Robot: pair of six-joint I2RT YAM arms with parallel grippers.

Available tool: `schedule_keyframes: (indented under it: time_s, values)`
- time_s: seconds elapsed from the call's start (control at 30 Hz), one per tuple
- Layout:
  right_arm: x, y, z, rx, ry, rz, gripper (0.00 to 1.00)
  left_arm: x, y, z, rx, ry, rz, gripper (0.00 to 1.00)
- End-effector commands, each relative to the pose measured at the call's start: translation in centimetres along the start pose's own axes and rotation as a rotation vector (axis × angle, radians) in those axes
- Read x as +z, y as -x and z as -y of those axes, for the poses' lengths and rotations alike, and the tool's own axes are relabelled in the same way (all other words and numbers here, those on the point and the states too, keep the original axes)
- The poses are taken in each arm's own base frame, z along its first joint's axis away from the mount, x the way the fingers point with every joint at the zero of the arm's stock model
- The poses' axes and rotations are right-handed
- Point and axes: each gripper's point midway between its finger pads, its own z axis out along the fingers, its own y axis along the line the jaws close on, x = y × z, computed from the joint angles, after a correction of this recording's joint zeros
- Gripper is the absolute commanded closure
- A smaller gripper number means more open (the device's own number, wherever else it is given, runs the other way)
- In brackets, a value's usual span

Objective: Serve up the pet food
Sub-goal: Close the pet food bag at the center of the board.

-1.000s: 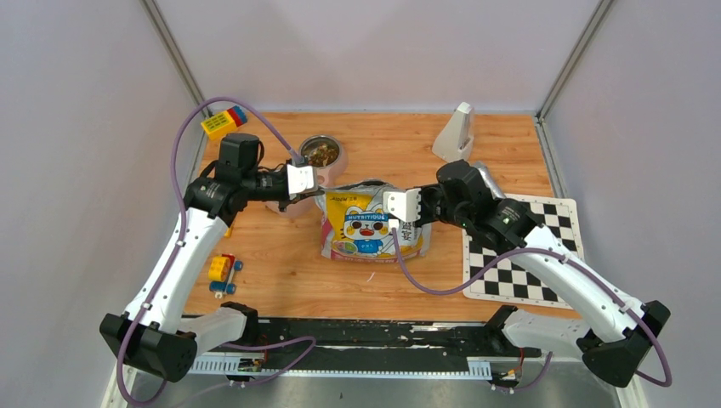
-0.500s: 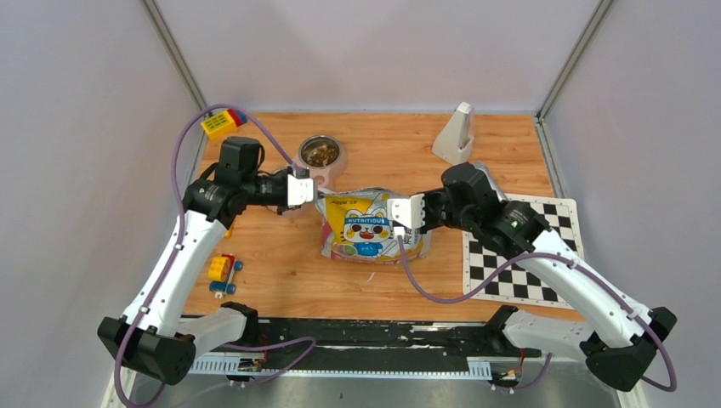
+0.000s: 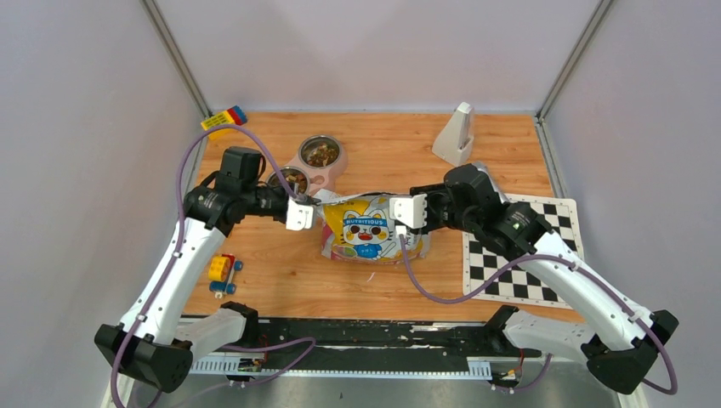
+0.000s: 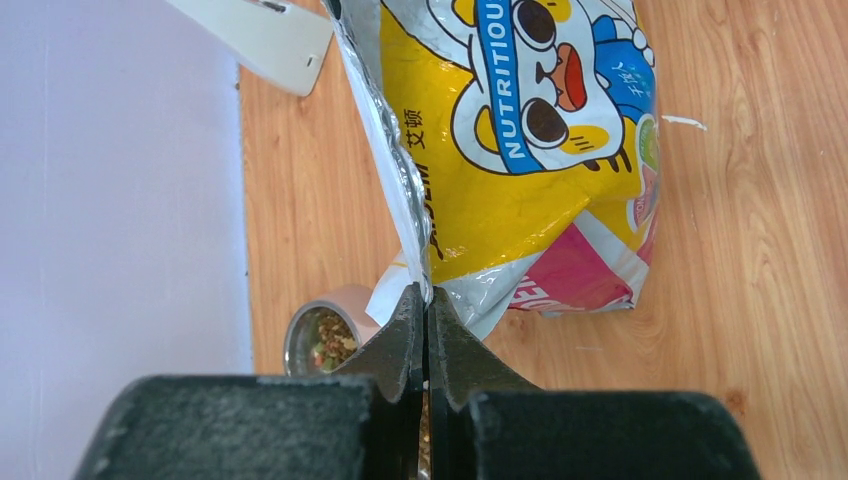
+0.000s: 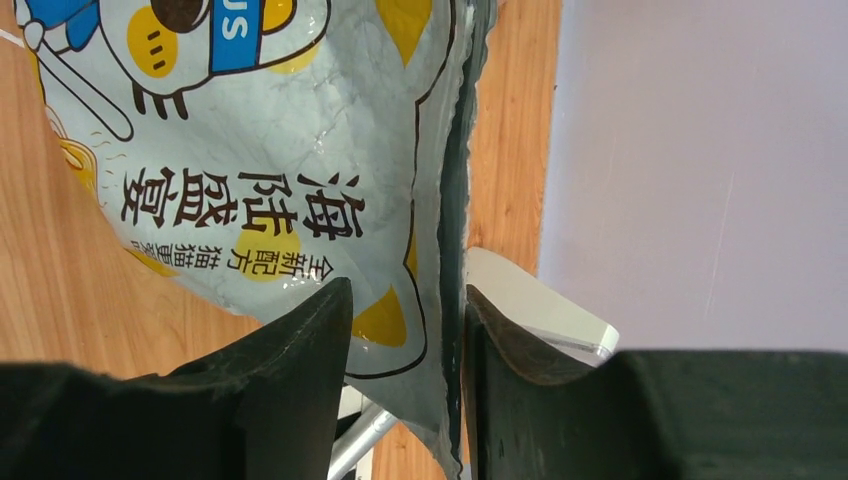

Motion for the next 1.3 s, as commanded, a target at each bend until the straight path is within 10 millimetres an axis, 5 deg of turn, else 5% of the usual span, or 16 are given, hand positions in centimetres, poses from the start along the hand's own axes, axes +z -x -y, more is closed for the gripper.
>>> schedule_keyframes:
  time_s: [0.0, 0.2, 0.33, 0.5, 0.63, 0.7, 0.77, 0.87, 1.27]
  values:
    - [-0.1, 1.5, 1.5, 0.054, -0.029, 0.051, 0.58, -0.2, -0.4, 1.1, 0.022, -0.025, -0.034, 1.0]
    - [0.2, 1.8, 2.8, 0.055, -0.056, 0.044, 0.62, -0.1, -0.5, 1.5, 0.026, -0.031, -0.039, 1.0]
    - [0.1, 2.2, 3.8, 0.065, -0.072, 0.047, 0.85, -0.2, -0.2, 1.4, 0.027, -0.029, -0.031, 1.0]
    - [-0.4, 2.6, 3.7, 0.056, -0.049, 0.056, 0.99, -0.3, 0.0, 1.2, 0.024, -0.024, -0.029, 1.0]
    - [-0.7, 2.7, 3.2, 0.048, -0.02, 0.064, 1.0, -0.3, 0.1, 1.2, 0.023, -0.024, -0.023, 1.0]
    - [-0.9, 2.6, 3.0, 0.042, -0.014, 0.062, 0.89, -0.3, 0.2, 1.2, 0.023, -0.025, -0.022, 1.0]
    - [-1.1, 2.7, 2.9, 0.037, -0.017, 0.07, 0.53, -0.3, 0.1, 1.3, 0.027, -0.029, -0.026, 1.0]
    - [-0.8, 3.1, 3.1, 0.051, -0.007, 0.082, 0.37, -0.2, -0.2, 1.4, 0.033, -0.035, -0.038, 1.0]
    - [1.8, 2.6, 2.8, 0.125, 0.076, 0.007, 0.41, 0.0, 0.1, 1.9, 0.047, -0.05, -0.036, 1.0]
